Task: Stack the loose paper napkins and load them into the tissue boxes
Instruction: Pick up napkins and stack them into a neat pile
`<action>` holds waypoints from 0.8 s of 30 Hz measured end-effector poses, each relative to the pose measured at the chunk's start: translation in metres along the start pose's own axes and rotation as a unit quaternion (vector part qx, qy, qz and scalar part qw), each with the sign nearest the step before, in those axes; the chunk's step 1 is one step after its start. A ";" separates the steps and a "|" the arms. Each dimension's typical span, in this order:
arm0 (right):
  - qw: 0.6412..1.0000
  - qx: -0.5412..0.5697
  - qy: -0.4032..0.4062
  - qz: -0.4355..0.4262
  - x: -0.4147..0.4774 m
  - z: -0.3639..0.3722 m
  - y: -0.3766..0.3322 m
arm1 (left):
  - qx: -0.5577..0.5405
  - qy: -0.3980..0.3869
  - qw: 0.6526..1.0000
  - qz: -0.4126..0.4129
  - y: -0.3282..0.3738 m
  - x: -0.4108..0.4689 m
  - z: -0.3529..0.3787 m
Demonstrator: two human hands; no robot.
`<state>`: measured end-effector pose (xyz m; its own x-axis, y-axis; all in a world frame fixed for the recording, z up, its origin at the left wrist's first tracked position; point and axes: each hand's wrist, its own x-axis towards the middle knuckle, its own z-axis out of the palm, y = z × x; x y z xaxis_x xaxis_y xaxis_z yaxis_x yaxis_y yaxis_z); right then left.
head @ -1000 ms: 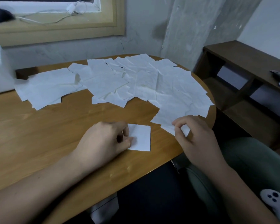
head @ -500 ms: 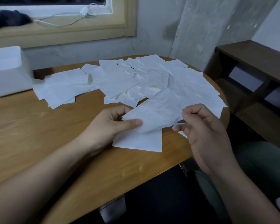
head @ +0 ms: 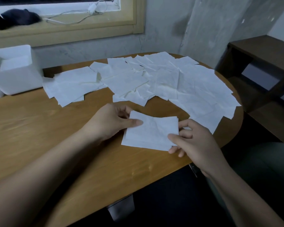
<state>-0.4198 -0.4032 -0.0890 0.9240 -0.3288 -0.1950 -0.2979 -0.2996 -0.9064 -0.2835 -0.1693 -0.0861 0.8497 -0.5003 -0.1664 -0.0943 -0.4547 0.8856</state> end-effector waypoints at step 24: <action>0.934 -0.306 0.099 -0.154 0.006 -0.008 0.029 | 0.200 0.051 0.978 -0.012 -0.011 0.004 -0.001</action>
<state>-0.4247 -0.4211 -0.1132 0.9439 -0.2843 0.1680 -0.1628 -0.8432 -0.5123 -0.2784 -0.1656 -0.0958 0.8996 -0.4191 -0.1228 -0.2519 -0.7277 0.6380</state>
